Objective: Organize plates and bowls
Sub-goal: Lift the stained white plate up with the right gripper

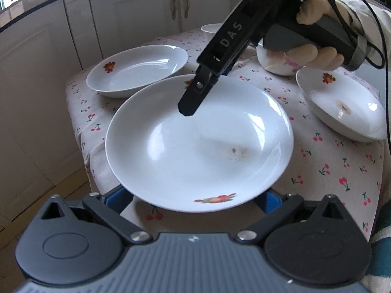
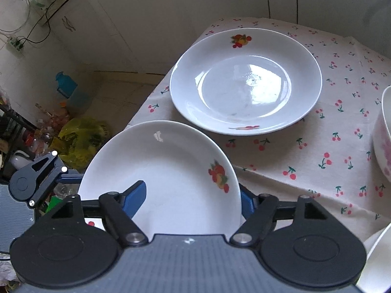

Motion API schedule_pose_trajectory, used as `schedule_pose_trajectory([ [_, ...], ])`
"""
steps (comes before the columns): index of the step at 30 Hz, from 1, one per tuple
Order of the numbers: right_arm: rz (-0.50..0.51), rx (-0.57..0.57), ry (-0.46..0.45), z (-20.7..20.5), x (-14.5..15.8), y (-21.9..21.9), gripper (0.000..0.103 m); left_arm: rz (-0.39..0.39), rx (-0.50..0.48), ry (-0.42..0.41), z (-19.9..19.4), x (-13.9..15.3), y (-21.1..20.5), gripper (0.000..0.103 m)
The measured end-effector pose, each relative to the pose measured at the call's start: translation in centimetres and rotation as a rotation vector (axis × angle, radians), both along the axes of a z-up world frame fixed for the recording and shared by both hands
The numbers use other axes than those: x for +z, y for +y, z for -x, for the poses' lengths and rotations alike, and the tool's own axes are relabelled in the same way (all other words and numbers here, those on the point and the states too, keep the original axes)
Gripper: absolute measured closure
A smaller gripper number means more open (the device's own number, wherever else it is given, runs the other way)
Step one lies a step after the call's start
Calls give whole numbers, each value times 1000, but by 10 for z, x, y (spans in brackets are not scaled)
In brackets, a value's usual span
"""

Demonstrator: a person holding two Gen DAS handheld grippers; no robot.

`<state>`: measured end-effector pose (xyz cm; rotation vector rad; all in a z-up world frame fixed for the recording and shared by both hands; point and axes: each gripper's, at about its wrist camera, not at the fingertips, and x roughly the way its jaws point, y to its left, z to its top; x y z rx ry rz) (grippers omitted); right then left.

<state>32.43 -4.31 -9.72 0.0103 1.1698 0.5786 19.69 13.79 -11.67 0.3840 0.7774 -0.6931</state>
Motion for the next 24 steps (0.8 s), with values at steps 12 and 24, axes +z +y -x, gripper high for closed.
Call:
schedule_pose_trajectory([
  [12, 10, -16, 10, 1, 3, -2, 21, -19, -17, 5, 0, 2, -4, 1],
  [24, 6, -18, 1, 25, 15, -9, 21, -12, -26, 8, 23, 11, -10, 1],
])
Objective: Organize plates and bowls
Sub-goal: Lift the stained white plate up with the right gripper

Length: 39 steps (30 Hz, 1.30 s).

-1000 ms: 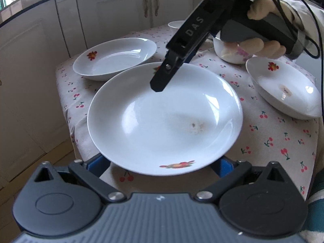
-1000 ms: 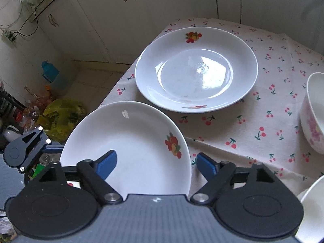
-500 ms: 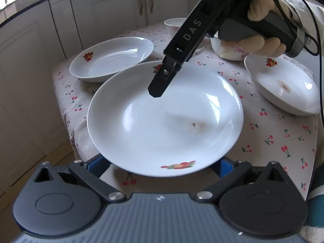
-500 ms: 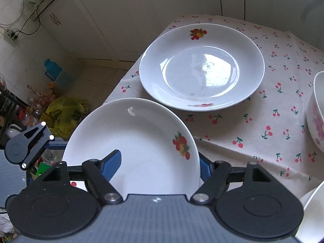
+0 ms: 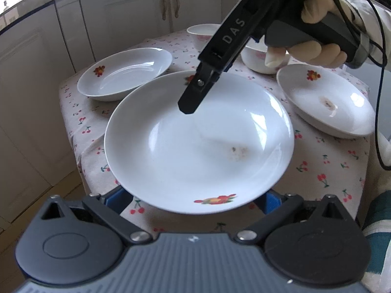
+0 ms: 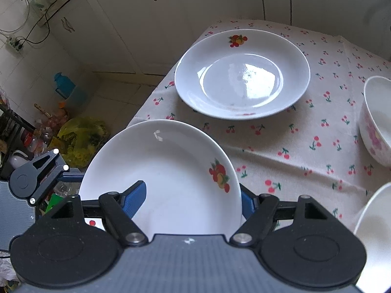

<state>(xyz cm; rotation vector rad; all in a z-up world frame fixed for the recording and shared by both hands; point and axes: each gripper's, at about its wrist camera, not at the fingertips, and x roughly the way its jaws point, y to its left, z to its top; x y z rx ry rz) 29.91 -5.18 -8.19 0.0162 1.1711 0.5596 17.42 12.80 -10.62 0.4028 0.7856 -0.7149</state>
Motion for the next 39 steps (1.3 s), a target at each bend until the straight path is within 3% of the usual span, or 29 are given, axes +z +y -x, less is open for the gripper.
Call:
schedule_pose_trajectory([
  [12, 13, -10, 22, 19, -7, -8, 21, -12, -18, 22, 11, -4, -9, 1],
  [39, 29, -7, 22, 18, -12, -2, 18, 2, -8, 37, 11, -7, -8, 1],
])
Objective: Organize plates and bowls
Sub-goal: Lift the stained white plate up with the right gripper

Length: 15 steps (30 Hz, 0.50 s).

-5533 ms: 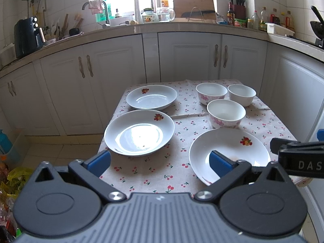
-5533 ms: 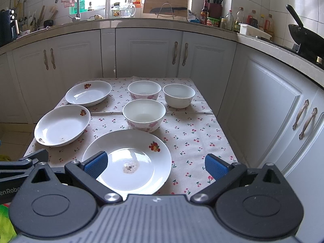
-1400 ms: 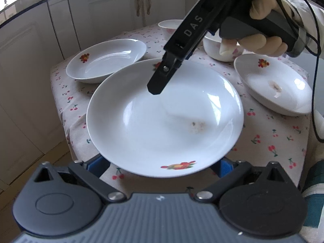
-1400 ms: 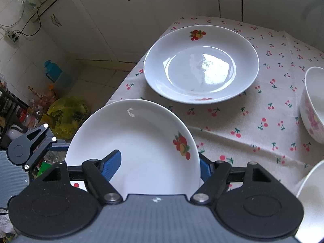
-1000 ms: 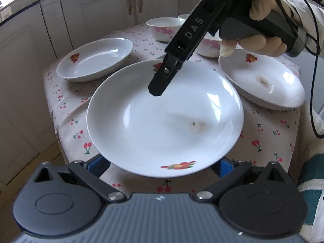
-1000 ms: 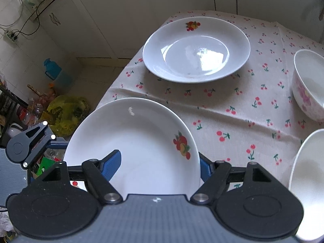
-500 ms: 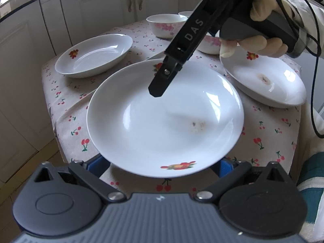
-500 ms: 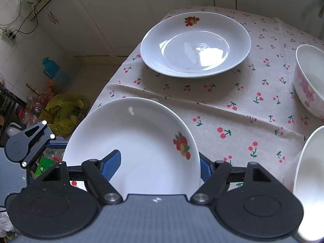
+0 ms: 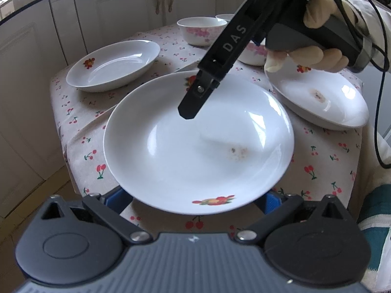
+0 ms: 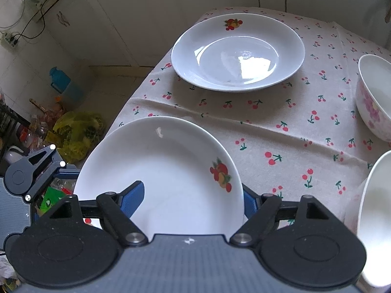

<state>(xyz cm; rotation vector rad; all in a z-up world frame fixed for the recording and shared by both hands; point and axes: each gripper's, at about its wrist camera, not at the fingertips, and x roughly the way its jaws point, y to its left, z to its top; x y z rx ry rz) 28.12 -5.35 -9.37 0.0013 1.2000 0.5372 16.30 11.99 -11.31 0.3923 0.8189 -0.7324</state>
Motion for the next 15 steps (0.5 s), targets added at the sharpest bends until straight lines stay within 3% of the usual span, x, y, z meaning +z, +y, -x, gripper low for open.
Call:
schedule_pose_trajectory([
  [11, -4, 4, -4, 0, -3, 1, 11, 12, 5, 0, 0, -1, 0, 1],
  [15, -25, 1, -15, 8, 7, -3, 2, 36, 35, -4, 10, 6, 5, 1],
])
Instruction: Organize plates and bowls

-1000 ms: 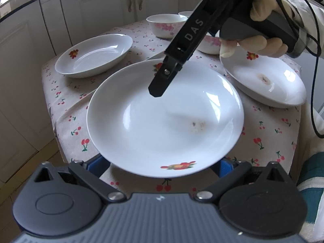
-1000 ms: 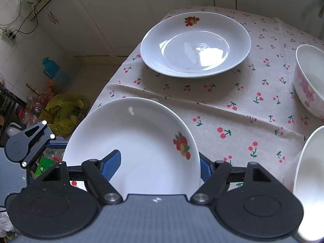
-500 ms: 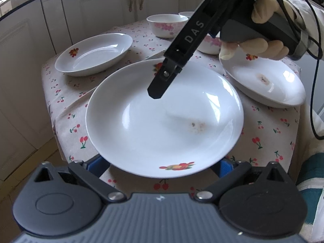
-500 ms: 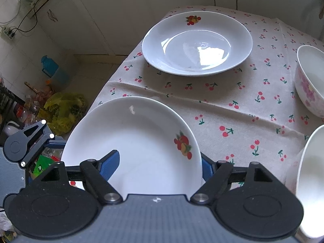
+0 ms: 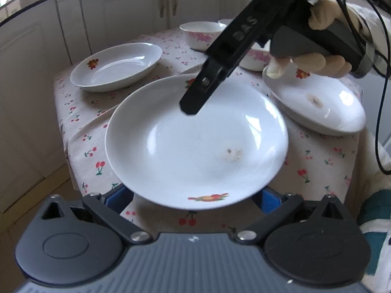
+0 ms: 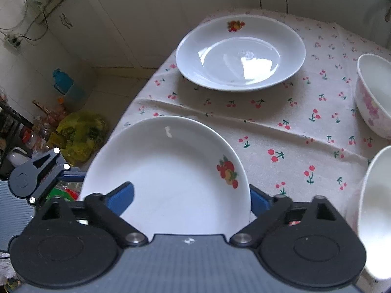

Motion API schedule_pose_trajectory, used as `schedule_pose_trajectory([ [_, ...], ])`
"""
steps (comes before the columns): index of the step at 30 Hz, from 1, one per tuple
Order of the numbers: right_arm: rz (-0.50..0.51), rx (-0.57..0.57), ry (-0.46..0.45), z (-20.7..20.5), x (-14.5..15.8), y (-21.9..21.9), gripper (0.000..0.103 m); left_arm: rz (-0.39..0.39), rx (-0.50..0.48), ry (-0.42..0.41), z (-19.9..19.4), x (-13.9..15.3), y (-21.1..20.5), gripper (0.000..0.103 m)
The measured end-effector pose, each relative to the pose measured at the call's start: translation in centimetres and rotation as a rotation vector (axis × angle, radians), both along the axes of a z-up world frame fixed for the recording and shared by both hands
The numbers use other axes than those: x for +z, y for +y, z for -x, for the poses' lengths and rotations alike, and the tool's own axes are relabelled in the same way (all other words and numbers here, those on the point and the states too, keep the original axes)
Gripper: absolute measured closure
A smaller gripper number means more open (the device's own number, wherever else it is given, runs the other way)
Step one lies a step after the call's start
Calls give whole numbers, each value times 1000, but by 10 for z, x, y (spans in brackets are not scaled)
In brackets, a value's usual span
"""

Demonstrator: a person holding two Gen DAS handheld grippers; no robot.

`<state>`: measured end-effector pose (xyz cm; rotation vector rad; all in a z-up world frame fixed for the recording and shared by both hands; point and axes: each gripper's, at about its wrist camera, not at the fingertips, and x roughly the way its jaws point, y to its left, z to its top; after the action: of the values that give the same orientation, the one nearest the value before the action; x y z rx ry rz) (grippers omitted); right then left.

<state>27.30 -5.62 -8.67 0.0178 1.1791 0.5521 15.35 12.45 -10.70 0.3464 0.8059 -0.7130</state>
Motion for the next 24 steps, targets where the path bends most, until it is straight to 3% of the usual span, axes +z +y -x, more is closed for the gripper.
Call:
schedule_pose_trajectory([
  [5, -18, -5, -49, 20, 25, -12, 0, 13, 36, -25, 26, 19, 6, 1],
  [10, -22, -18, -125, 47, 50, -25, 0, 7, 117, -109, 52, 44, 7, 1],
  [17, -22, -33, -250, 84, 84, -50, 0, 11, 231, -201, 54, 69, 4, 1],
  [21, -18, -60, -325, 101, 98, -68, 0, 22, 208, -212, 54, 75, -9, 1],
  [24, -31, -87, -345, 114, 100, -85, 0, 33, 118, -220, 61, 74, -33, 1],
])
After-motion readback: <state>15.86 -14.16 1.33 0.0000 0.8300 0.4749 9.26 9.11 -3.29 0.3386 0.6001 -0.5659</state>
